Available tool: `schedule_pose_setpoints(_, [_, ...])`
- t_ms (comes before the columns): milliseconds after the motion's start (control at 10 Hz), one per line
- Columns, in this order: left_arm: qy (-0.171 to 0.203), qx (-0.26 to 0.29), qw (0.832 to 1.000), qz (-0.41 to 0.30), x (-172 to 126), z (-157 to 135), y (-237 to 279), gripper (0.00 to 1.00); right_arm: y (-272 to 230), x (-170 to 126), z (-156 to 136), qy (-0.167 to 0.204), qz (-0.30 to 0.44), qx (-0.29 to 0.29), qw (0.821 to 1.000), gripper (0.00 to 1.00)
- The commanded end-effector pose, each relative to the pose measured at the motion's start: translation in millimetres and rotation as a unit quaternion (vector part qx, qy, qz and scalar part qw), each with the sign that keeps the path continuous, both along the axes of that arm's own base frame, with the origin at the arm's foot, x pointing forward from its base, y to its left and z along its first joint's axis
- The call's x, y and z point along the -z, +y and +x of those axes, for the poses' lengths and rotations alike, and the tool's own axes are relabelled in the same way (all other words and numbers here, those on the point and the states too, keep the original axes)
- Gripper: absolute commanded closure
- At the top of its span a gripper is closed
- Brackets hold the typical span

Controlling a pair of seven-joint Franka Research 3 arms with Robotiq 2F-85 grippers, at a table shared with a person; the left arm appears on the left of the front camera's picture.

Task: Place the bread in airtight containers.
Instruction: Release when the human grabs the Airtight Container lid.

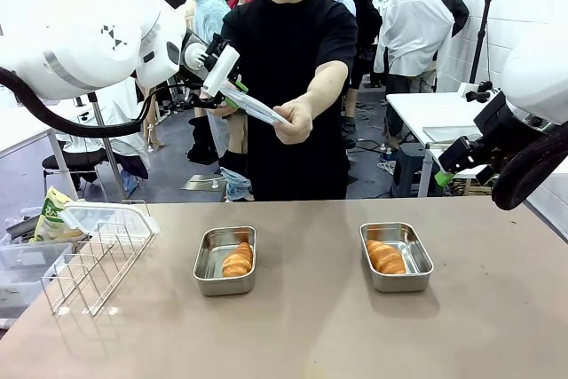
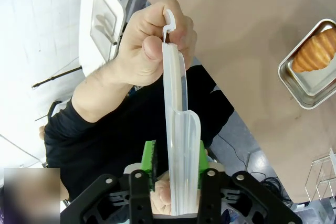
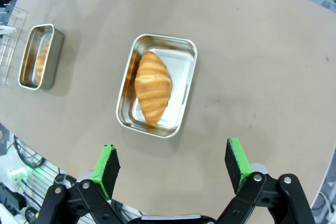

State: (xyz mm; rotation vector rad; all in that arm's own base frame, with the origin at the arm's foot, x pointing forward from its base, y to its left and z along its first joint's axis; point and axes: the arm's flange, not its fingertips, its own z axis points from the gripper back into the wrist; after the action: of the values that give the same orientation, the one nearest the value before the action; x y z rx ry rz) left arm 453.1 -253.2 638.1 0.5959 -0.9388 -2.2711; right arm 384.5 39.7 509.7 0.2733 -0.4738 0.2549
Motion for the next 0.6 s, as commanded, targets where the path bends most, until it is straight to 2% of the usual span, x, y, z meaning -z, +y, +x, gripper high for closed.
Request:
schedule_pose_setpoints(0, [-0.005,0.006,1.0,-0.003,-2.6,0.1,2.6,0.0,-0.2,0.1,1.0,0.001,0.0,0.0,1.0,0.0])
schedule_pose_setpoints(500, [-0.01,0.025,1.0,0.005,-10.4,2.2,2.5,0.0,-0.2,0.1,1.0,0.001,0.0,0.0,1.0,0.0])
